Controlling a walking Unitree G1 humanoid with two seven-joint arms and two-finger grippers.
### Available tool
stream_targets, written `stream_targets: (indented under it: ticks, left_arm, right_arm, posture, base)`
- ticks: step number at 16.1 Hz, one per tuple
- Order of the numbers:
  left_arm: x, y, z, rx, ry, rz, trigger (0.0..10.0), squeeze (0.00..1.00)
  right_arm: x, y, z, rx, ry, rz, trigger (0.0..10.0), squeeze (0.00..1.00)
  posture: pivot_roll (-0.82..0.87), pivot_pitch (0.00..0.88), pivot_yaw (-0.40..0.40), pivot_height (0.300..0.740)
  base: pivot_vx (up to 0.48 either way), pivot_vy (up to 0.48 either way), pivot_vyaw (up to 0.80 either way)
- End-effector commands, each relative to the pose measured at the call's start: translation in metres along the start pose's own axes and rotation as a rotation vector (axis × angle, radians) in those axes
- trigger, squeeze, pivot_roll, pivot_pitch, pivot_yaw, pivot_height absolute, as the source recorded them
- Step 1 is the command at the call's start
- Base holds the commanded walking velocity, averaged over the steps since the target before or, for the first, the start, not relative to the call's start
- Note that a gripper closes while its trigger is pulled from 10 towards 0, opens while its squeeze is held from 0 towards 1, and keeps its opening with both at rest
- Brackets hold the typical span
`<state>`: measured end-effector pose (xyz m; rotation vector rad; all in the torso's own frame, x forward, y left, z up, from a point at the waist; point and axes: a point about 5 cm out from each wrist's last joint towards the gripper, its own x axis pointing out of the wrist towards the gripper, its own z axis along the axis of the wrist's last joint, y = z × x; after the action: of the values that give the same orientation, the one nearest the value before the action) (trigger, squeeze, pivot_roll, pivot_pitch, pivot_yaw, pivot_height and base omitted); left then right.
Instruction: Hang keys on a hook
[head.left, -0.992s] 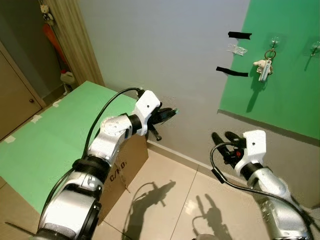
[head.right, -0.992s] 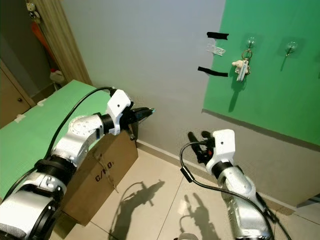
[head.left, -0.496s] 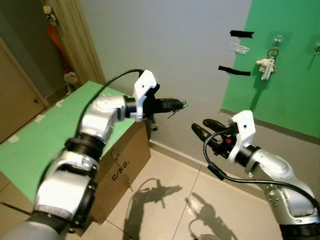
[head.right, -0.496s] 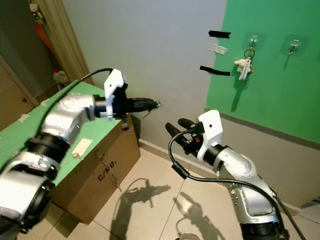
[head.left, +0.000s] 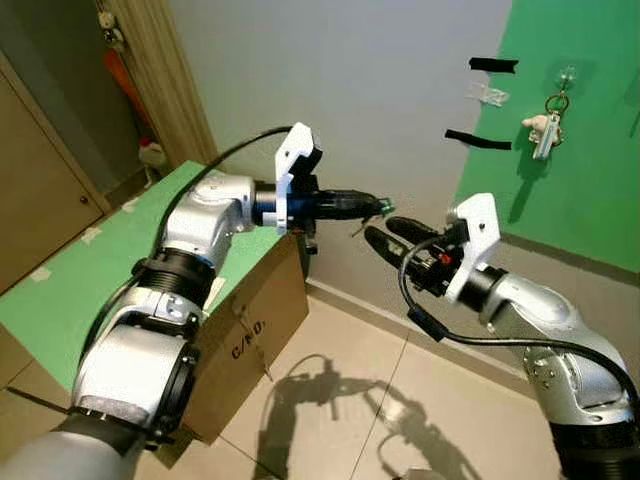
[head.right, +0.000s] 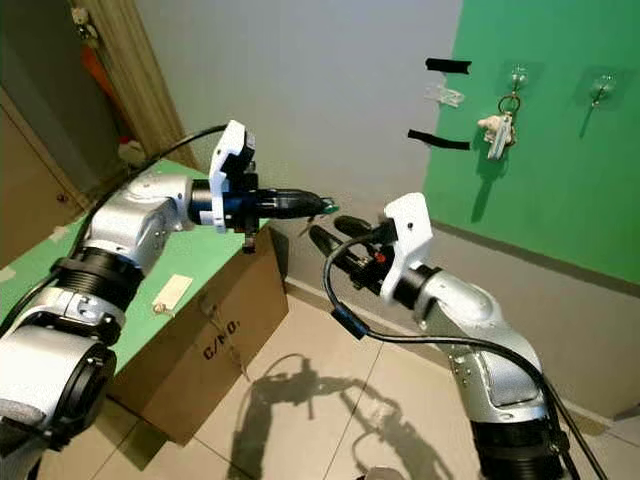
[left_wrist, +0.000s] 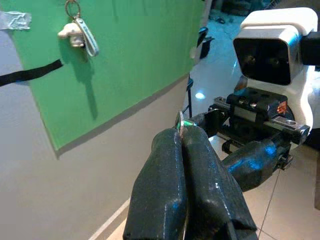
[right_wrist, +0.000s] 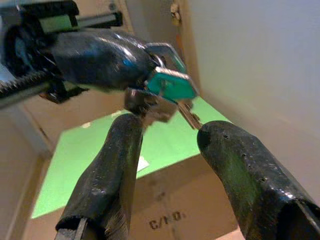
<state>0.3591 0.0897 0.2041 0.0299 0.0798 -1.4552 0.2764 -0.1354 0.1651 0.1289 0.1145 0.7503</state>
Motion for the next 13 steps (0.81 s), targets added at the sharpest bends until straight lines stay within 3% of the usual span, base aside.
stream_targets:
  ticks: [1, 7, 13]
  left_arm:
    - [0.0015, 0.0003, 0.0056, 0.025, 0.004, -0.013, 10.0, 0.00]
    - [0.0043, 0.0001, 0.0096, 0.019, -0.005, -0.032, 10.0, 0.00]
    - [0.0076, -0.0006, 0.0005, 0.015, 0.020, -0.030, 10.0, 0.00]
  right_arm:
    - [0.0043, 0.0052, 0.0055, 0.007, -0.012, 0.034, 10.0, 0.00]
    - [0.0099, 0.0103, 0.0064, 0.030, -0.005, 0.063, 10.0, 0.00]
    - [0.0117, 0.0147, 0.0141, 0.137, -0.072, 0.079, 10.0, 0.00]
  posture:
    - [-0.25, 0.000, 0.121, 0.736]
    - [-0.25, 0.000, 0.123, 0.736]
    - [-0.25, 0.000, 0.125, 0.736]
  base:
    - [0.000, 0.000, 0.00]
    - [0.000, 0.000, 0.00]
    - [0.000, 0.000, 0.00]
